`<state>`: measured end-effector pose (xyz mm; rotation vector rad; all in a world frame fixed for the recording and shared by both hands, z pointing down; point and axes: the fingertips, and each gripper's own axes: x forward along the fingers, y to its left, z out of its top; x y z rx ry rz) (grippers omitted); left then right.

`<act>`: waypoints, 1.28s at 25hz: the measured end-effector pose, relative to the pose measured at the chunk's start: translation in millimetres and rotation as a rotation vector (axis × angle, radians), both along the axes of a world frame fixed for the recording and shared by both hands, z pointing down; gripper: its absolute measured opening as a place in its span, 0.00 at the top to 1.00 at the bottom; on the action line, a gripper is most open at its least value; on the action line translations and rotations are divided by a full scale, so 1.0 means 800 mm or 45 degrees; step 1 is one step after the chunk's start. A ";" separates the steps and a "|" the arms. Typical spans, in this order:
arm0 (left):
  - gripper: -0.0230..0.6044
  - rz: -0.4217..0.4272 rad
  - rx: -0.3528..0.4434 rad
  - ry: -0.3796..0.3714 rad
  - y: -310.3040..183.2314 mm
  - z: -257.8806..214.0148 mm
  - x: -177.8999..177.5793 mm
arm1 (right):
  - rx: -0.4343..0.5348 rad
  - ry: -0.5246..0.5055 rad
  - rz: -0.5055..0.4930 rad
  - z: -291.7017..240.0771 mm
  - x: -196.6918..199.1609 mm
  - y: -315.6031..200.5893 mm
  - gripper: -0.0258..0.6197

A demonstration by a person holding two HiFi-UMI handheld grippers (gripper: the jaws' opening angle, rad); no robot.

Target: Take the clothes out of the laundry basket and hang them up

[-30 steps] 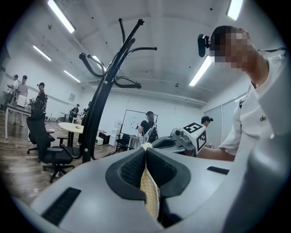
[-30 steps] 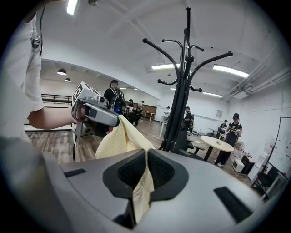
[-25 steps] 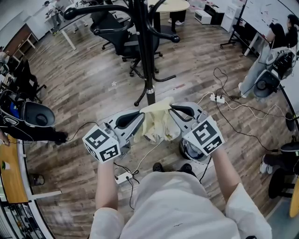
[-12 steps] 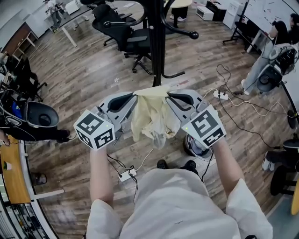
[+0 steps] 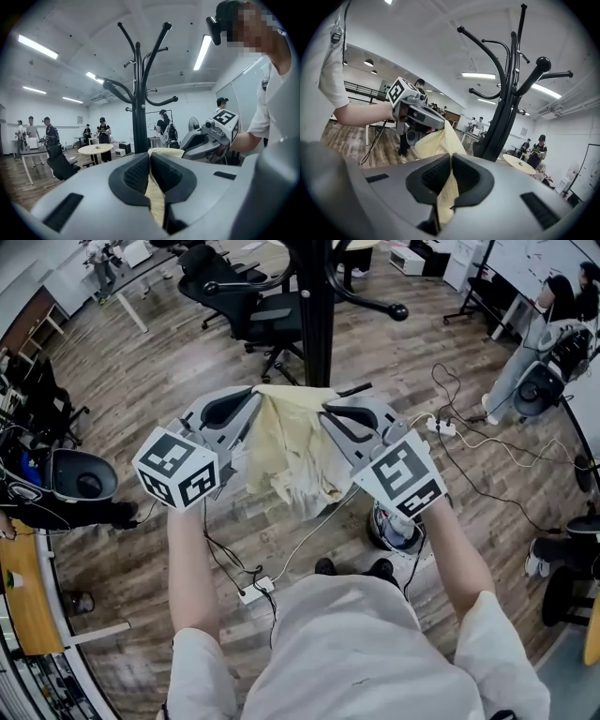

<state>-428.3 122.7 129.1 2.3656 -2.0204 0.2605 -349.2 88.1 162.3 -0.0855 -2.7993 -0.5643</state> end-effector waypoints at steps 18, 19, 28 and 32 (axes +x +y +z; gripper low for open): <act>0.92 -0.121 -0.028 0.168 -0.100 0.095 -0.069 | -0.058 0.078 0.144 0.092 -0.046 -0.052 0.92; 0.92 -0.124 -0.028 0.181 -0.103 0.100 -0.070 | -0.059 0.080 0.145 0.096 -0.046 -0.053 0.92; 0.92 -0.171 -0.072 0.296 -0.121 0.153 -0.075 | -0.070 0.148 0.196 0.140 -0.044 -0.065 0.92; 0.92 -0.193 -0.112 0.338 -0.122 0.180 -0.078 | -0.089 0.175 0.218 0.162 -0.048 -0.066 0.93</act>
